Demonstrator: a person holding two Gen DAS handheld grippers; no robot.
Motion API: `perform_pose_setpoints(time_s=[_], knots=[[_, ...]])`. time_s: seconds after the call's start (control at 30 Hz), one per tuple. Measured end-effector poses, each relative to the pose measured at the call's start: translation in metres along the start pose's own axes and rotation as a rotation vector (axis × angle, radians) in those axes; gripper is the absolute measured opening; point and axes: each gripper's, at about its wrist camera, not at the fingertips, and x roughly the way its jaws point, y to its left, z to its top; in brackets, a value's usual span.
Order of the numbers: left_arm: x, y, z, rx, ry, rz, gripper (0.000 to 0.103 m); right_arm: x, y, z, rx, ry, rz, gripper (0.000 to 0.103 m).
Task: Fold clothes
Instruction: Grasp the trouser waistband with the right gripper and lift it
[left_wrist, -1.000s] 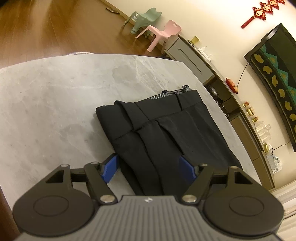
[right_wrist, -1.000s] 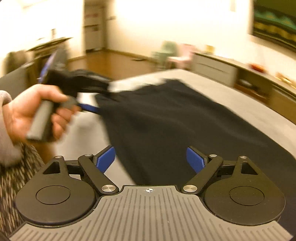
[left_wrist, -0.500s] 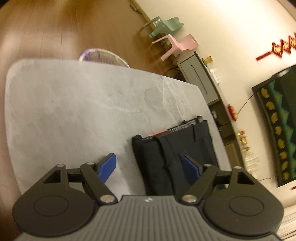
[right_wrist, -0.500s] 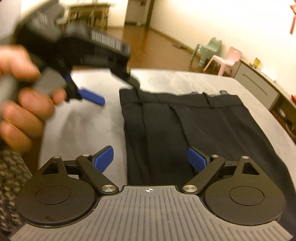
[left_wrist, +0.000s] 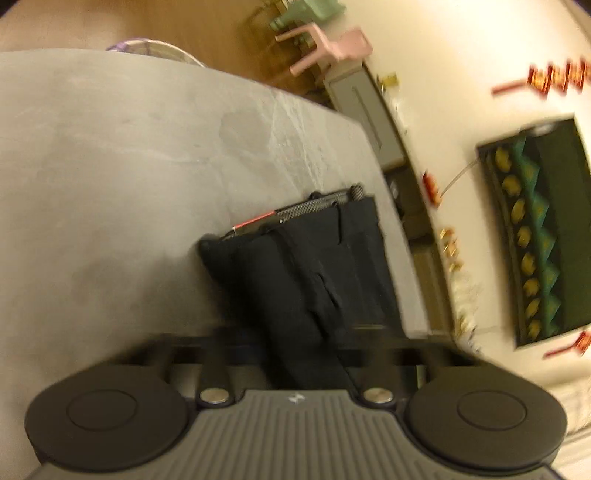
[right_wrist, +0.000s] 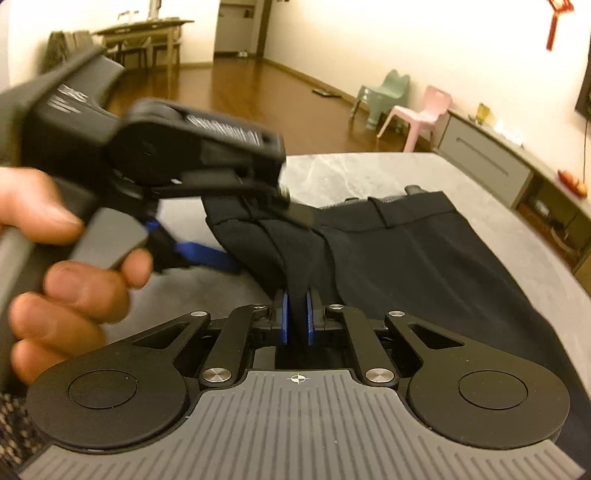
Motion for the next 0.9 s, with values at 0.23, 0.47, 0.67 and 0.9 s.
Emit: perform_pose_setpoints(time_s=[0.23, 0.47, 0.67, 0.9], knots=[[-0.010, -0.027, -0.005, 0.160, -0.082, 0.046, 0.010, -0.023, -0.070, -0.005, 0.303, -0.052, 0.143, 0.053], [-0.019, -0.088, -0.047, 0.518, -0.199, 0.104, 0.009, 0.042, -0.139, -0.002, 0.433, 0.146, -0.068, 0.029], [-0.009, -0.130, -0.107, 0.853, -0.227, 0.129, 0.009, 0.054, -0.187, 0.008, 0.586, 0.224, 0.097, 0.066], [0.002, -0.147, -0.151, 1.032, -0.240, 0.163, 0.009, 0.023, -0.177, 0.068, 0.498, 0.190, 0.189, 0.093]])
